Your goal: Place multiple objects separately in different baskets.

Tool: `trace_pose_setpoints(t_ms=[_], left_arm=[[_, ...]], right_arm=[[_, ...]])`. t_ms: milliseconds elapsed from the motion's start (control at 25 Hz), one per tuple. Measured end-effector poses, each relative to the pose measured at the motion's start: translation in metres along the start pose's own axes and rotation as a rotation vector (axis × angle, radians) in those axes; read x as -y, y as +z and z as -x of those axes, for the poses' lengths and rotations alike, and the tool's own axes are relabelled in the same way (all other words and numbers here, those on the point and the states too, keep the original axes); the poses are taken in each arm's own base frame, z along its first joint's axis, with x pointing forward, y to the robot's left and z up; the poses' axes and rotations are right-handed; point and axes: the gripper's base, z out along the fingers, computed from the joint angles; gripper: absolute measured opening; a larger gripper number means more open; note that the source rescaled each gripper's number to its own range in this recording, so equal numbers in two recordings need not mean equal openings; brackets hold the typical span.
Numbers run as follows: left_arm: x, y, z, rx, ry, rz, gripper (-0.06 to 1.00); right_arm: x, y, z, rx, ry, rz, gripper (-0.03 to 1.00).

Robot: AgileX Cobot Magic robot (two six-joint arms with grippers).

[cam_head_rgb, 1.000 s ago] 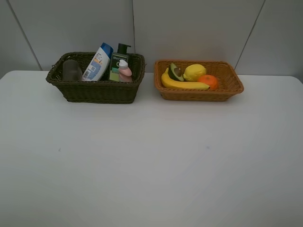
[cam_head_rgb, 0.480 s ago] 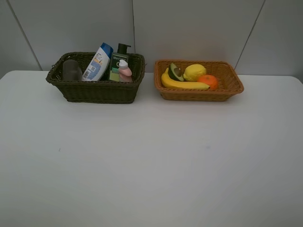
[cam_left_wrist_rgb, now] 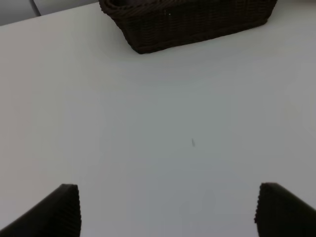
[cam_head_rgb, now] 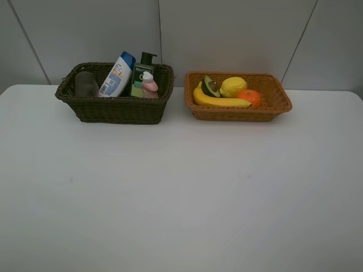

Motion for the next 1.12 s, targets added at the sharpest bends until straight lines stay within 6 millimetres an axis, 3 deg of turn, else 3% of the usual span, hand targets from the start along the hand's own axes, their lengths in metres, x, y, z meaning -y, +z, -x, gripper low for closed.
trace_pose_setpoints(t_ms=[1120], left_arm=[[0.0,0.0,0.0,0.0,0.0,0.0,0.94]], right_arm=[[0.0,0.0,0.0,0.0,0.0,0.0,1.0]])
